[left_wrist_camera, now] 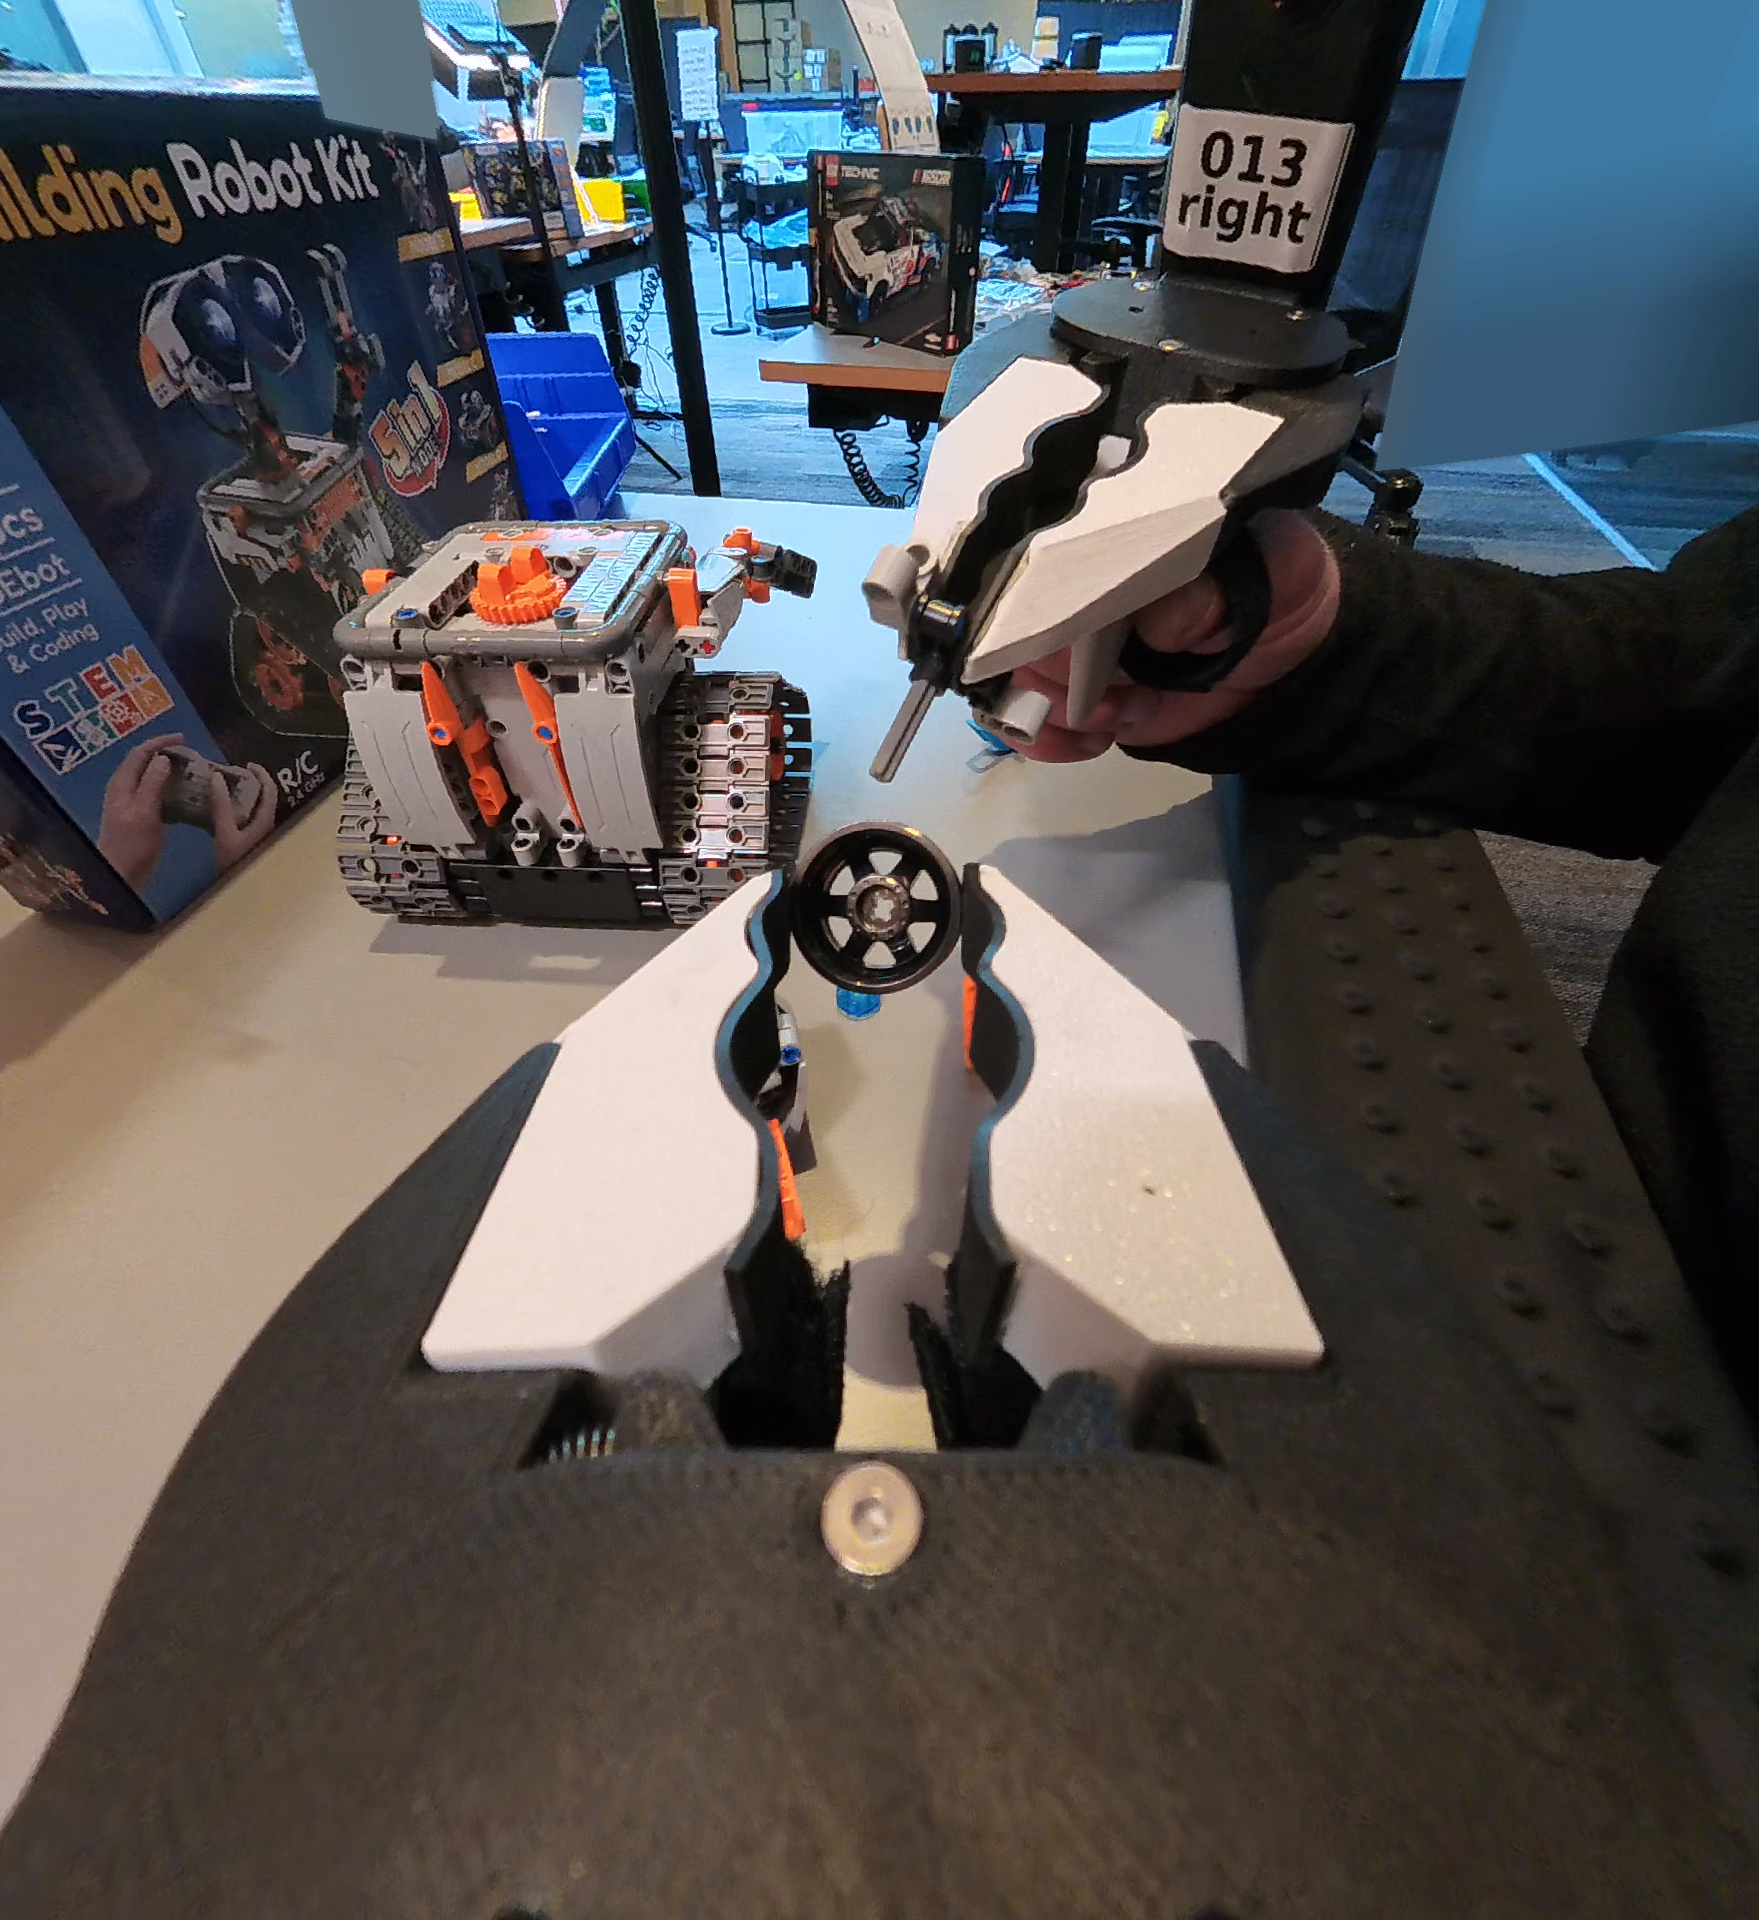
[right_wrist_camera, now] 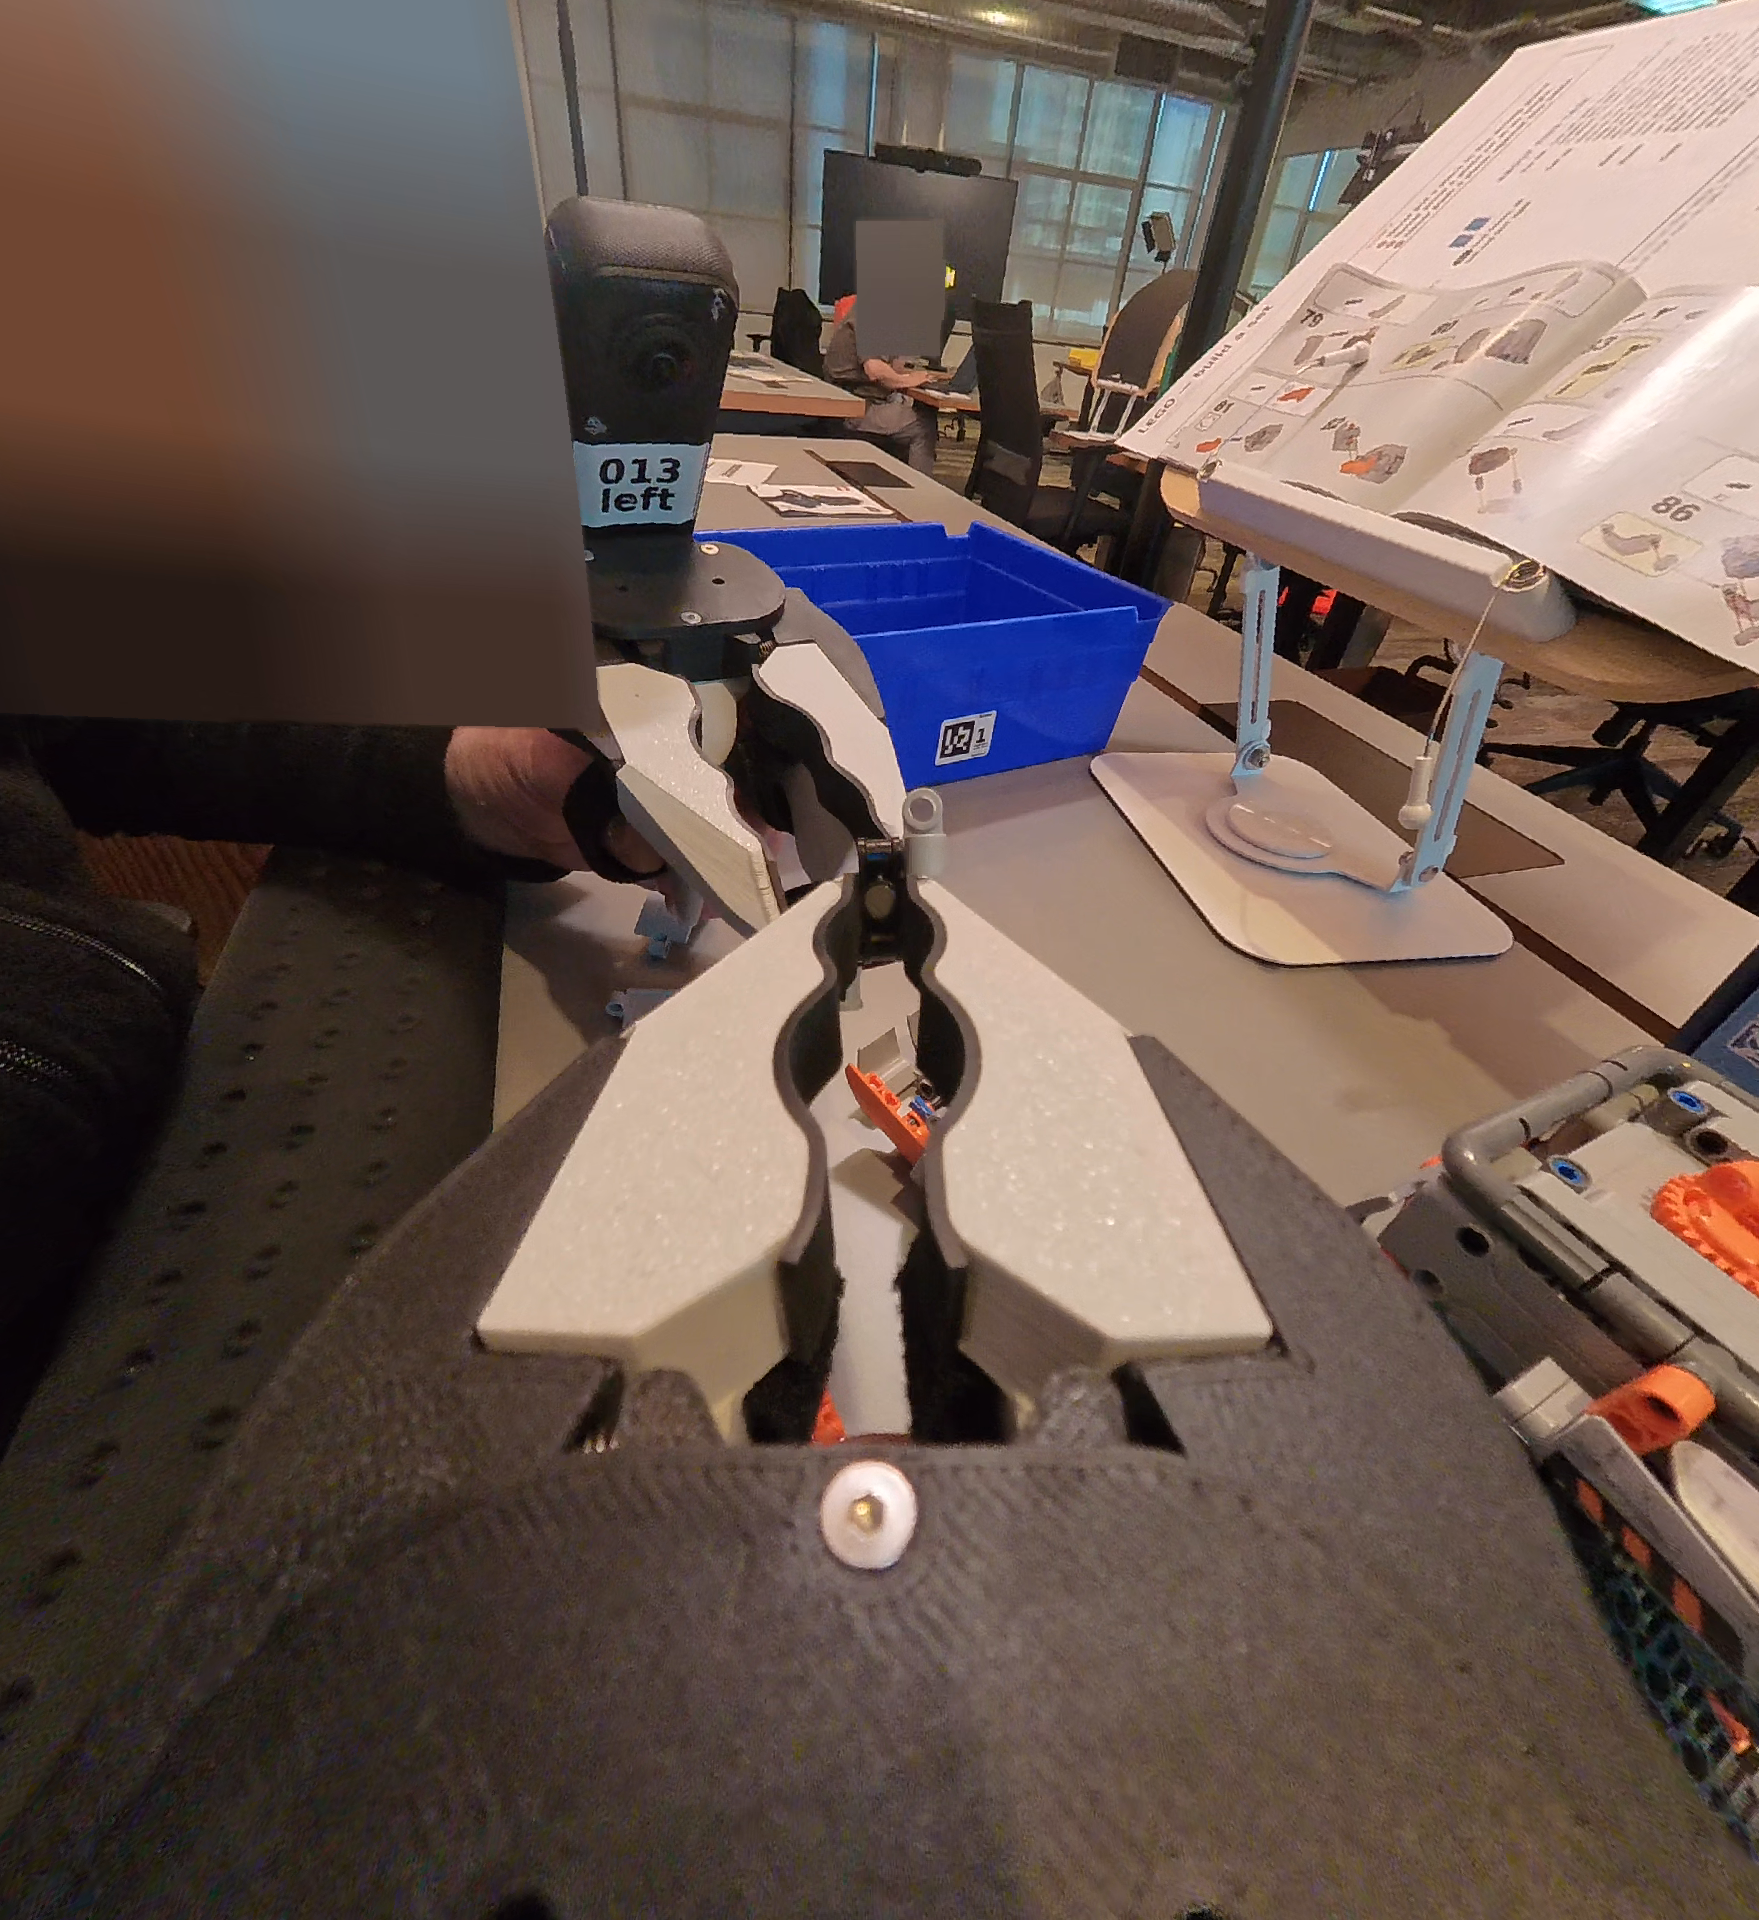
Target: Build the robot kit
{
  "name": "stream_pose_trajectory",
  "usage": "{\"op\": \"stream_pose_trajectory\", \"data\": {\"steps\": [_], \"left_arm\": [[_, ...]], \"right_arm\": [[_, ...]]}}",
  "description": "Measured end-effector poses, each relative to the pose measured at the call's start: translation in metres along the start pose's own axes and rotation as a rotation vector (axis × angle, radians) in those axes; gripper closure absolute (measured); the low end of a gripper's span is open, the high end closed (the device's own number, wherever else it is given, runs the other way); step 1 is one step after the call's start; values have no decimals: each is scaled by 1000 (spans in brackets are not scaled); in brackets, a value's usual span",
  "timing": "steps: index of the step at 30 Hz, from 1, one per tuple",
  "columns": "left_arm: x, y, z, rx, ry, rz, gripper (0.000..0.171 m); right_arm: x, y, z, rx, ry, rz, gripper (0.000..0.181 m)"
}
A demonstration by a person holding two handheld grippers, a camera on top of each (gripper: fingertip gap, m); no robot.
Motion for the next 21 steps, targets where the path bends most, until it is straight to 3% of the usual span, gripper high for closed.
{"op": "stream_pose_trajectory", "data": {"steps": [11,21], "left_arm": [[-1,-1,0,-46,45,-36,142],[-8,-13,-1,-251,182,-108,142]], "right_arm": [[-1,-5,3,-7,20,23,177],[-7,-7,10,-33,94,13,177]]}}
Point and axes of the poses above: each gripper's, where its closed fingertips meet, x back along the fingers, z out of its underside, y = z × x across the jaws, the point moved 10 cm from there along x, back along the fingers, and after that the axes turned 15 degrees about -x, right-handed, at the moved point
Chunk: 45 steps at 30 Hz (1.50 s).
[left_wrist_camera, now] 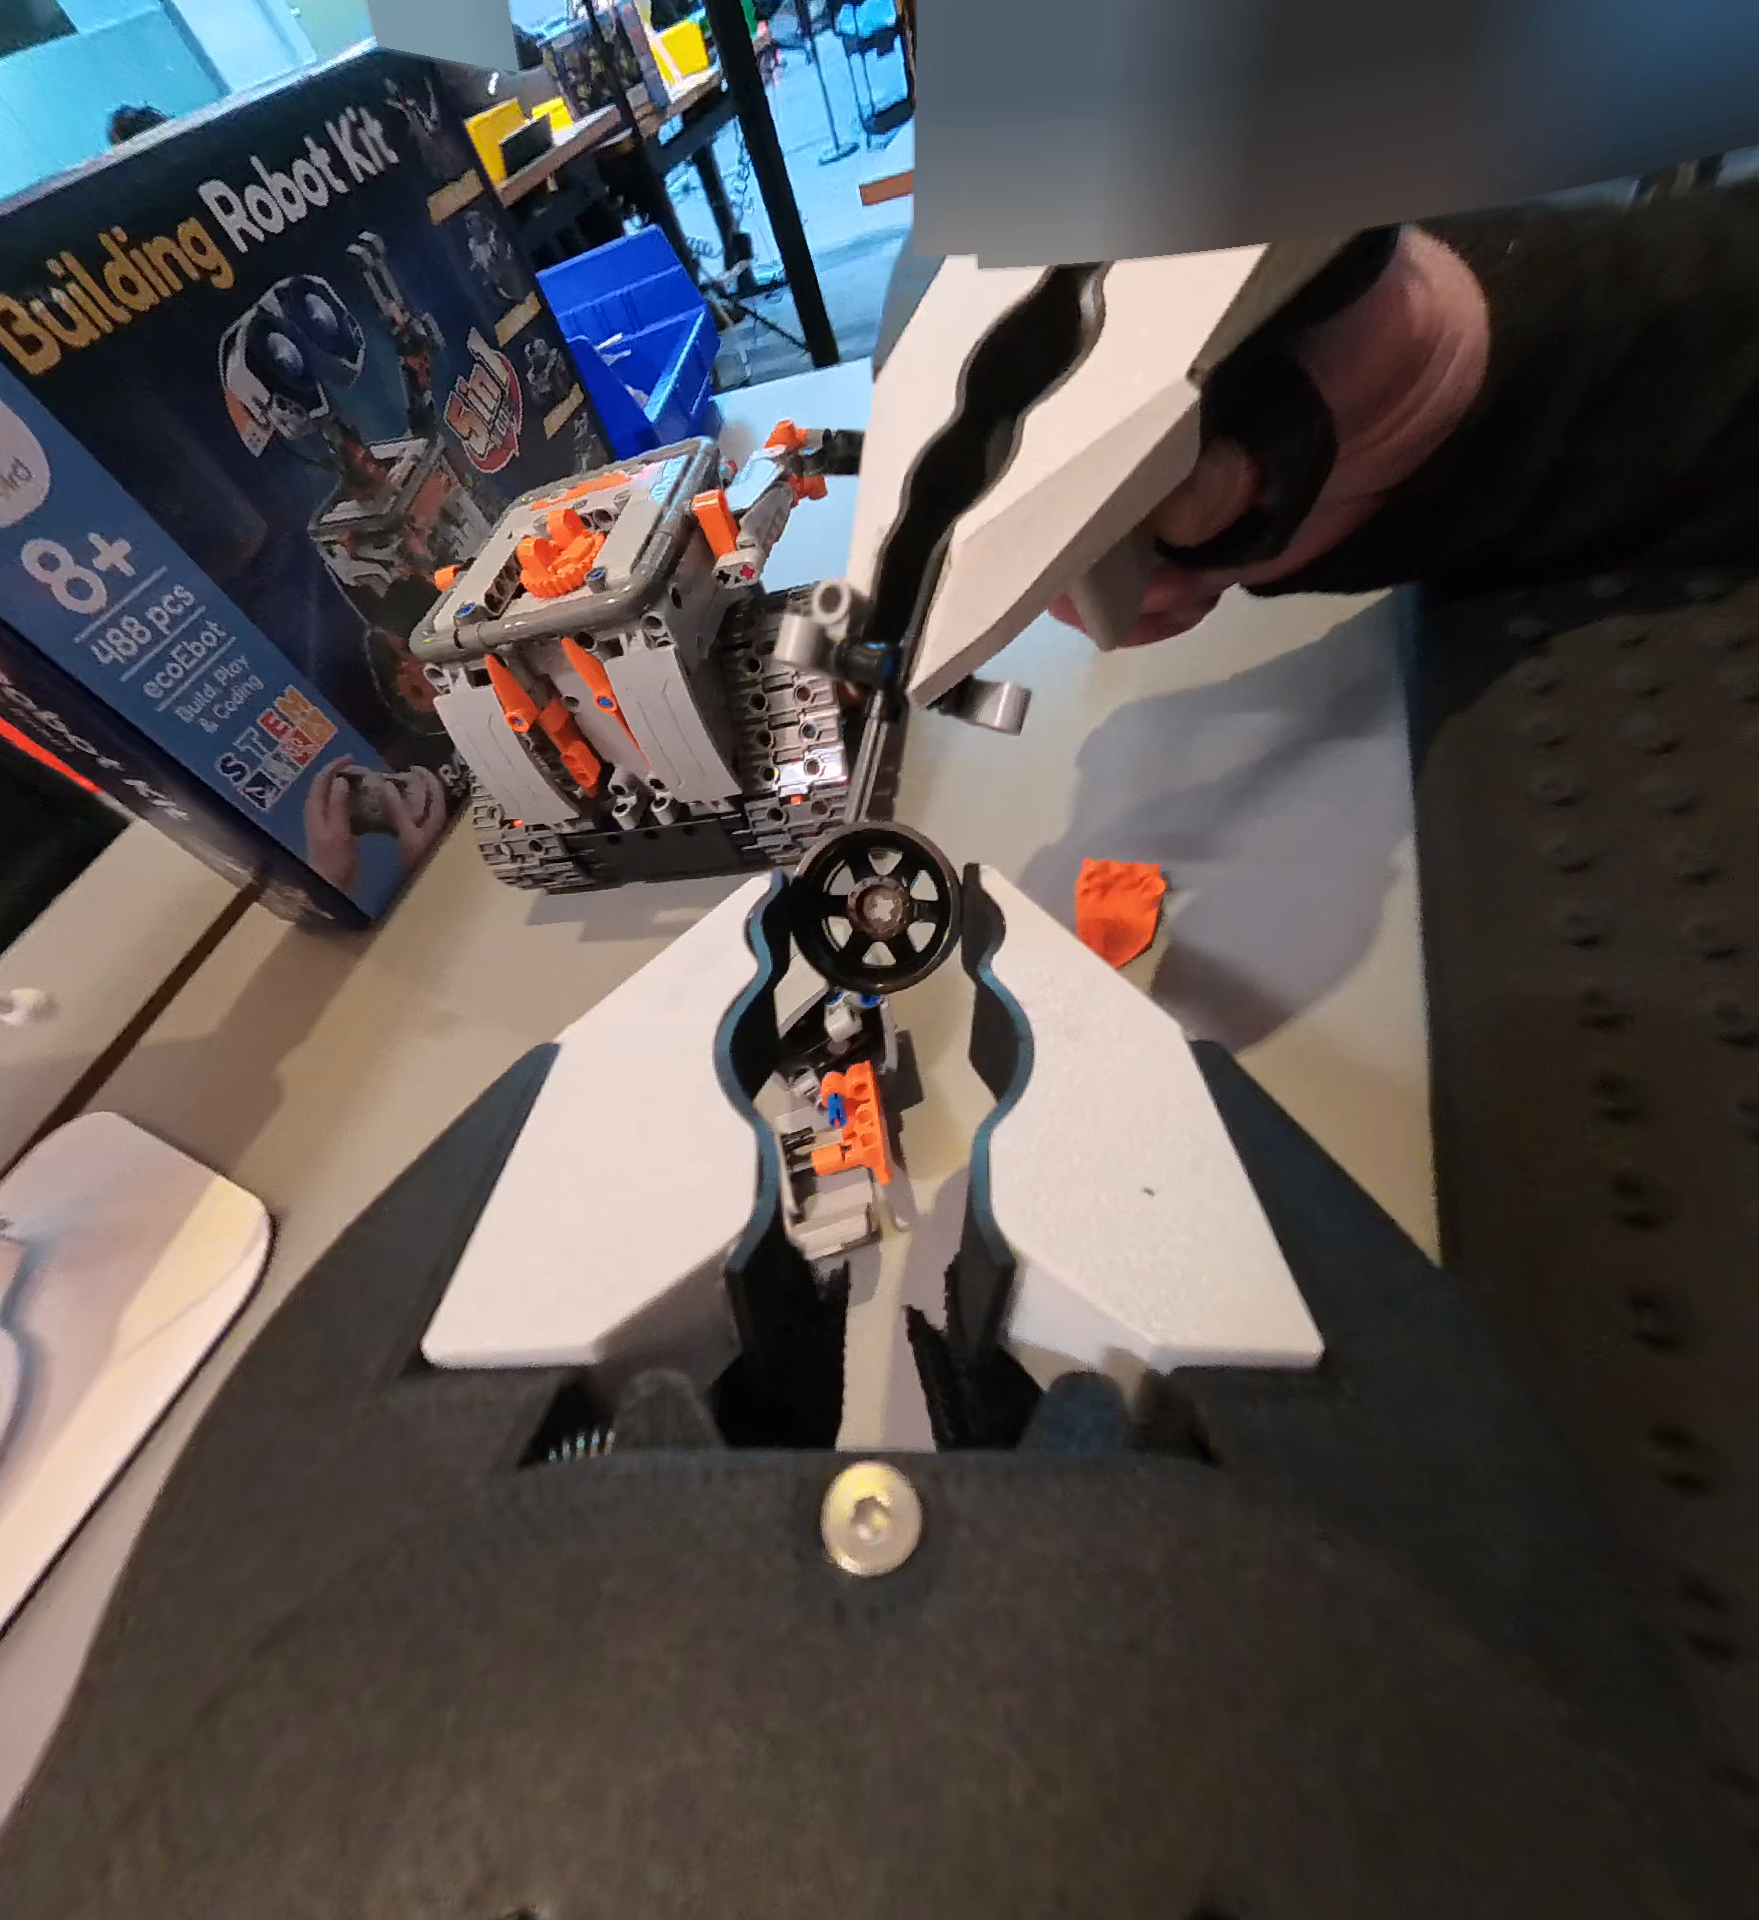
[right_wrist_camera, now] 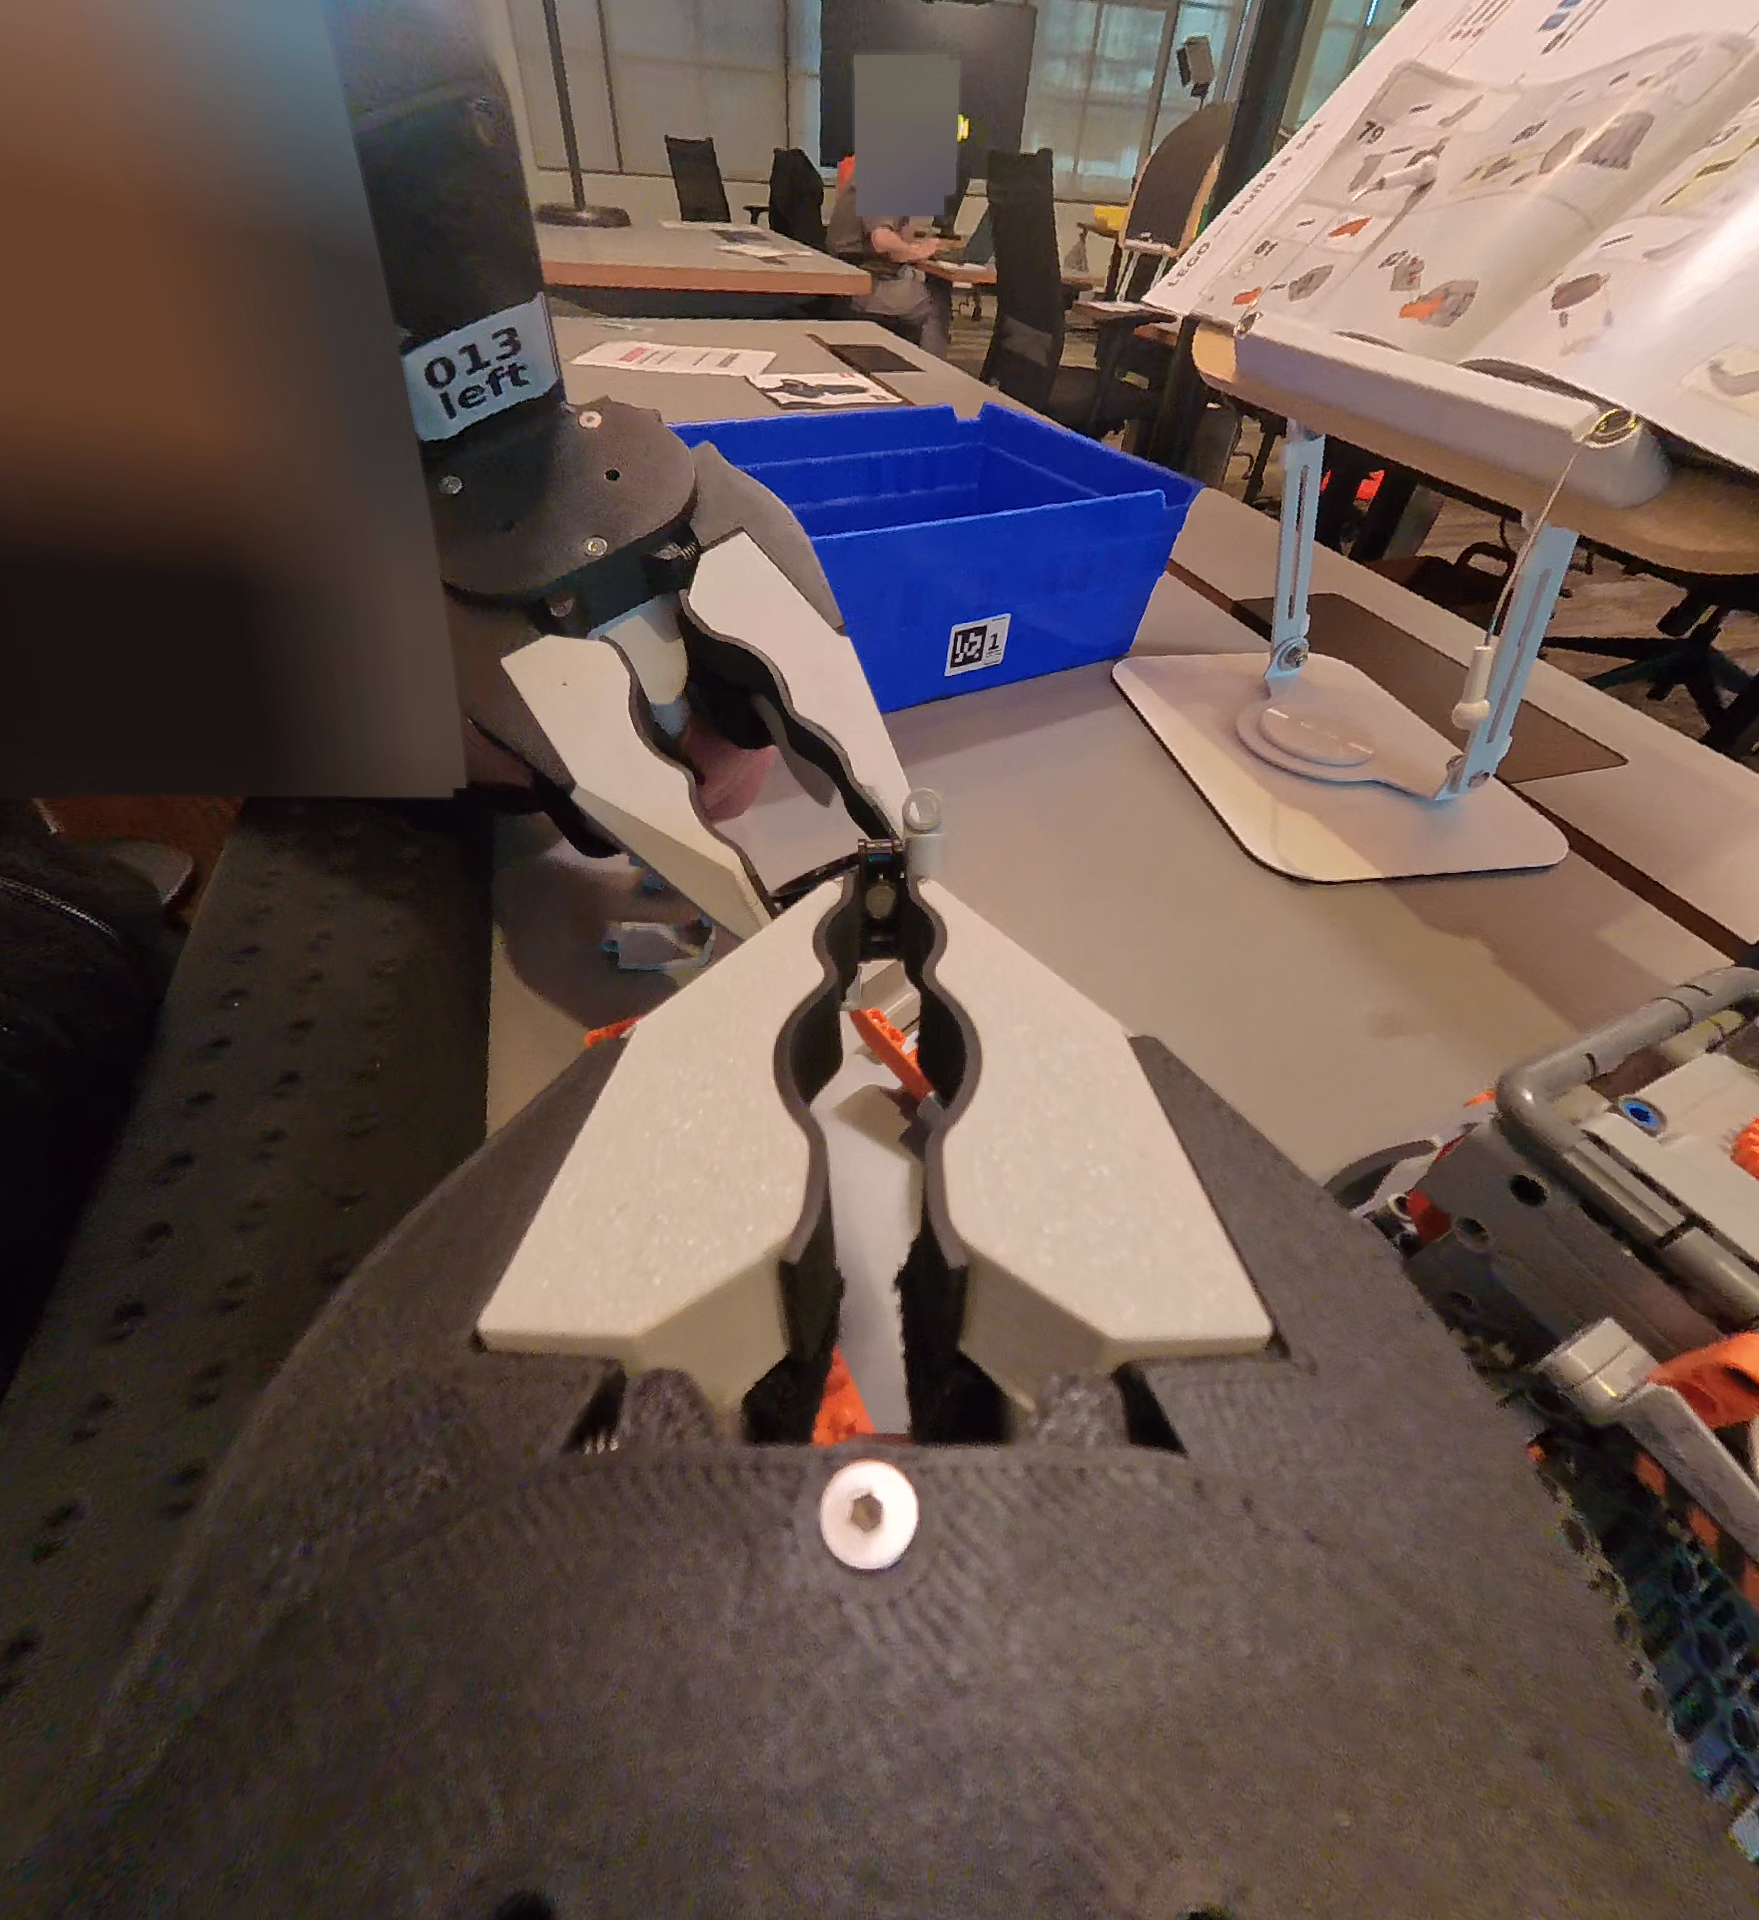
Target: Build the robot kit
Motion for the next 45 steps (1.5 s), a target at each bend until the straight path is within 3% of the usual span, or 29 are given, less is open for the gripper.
{"op": "stream_pose_trajectory", "data": {"steps": [12,24,28,32,39,45], "left_arm": [[-4,-5,0,-96,84,-40,142],[5,3,-3,-14,-23,-44,142],[12,12,-7,148,-164,-1,142],[18,28,-6,413,-350,79,141],[9,42,-11,804,-630,249,141],[-13,38,-11,1023,-781,379,142]], "right_arm": [[1,1,-1,2,-6,-4,177],[5,-3,-3,-34,-44,-13,177],[8,-7,-5,-120,-108,-73,177],[15,-9,-10,-176,-193,-130,177],[25,2,-19,-82,-284,-118,177],[39,13,-29,15,-370,-82,176]]}}
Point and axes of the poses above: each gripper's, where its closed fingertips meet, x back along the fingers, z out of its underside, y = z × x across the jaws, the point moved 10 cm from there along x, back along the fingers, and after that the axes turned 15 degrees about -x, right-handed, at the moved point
